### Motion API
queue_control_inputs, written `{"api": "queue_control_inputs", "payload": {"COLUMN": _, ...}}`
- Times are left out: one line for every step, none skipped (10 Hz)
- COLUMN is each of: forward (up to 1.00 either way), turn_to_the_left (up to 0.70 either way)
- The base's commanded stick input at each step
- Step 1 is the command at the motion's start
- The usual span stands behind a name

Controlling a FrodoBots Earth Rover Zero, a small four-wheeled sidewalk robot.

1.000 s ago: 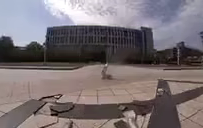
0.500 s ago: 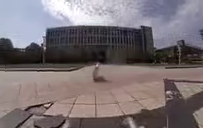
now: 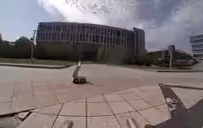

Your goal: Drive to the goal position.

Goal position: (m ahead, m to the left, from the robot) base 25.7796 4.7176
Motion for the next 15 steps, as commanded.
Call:
{"api": "queue_control_inputs", "payload": {"forward": 0.09, "turn_to_the_left": 0.00}}
{"api": "queue_control_inputs", "payload": {"forward": 0.09, "turn_to_the_left": 0.00}}
{"api": "queue_control_inputs", "payload": {"forward": 0.08, "turn_to_the_left": 0.00}}
{"api": "queue_control_inputs", "payload": {"forward": 0.09, "turn_to_the_left": 0.00}}
{"api": "queue_control_inputs", "payload": {"forward": 0.09, "turn_to_the_left": 0.00}}
{"api": "queue_control_inputs", "payload": {"forward": 0.09, "turn_to_the_left": 0.00}}
{"api": "queue_control_inputs", "payload": {"forward": 0.09, "turn_to_the_left": 0.00}}
{"api": "queue_control_inputs", "payload": {"forward": 0.08, "turn_to_the_left": 0.00}}
{"api": "queue_control_inputs", "payload": {"forward": 0.09, "turn_to_the_left": 0.00}}
{"api": "queue_control_inputs", "payload": {"forward": 0.09, "turn_to_the_left": 0.00}}
{"api": "queue_control_inputs", "payload": {"forward": 0.09, "turn_to_the_left": 0.00}}
{"api": "queue_control_inputs", "payload": {"forward": 0.09, "turn_to_the_left": 0.00}}
{"api": "queue_control_inputs", "payload": {"forward": 0.09, "turn_to_the_left": 0.00}}
{"api": "queue_control_inputs", "payload": {"forward": 0.09, "turn_to_the_left": 0.00}}
{"api": "queue_control_inputs", "payload": {"forward": 0.08, "turn_to_the_left": 0.00}}
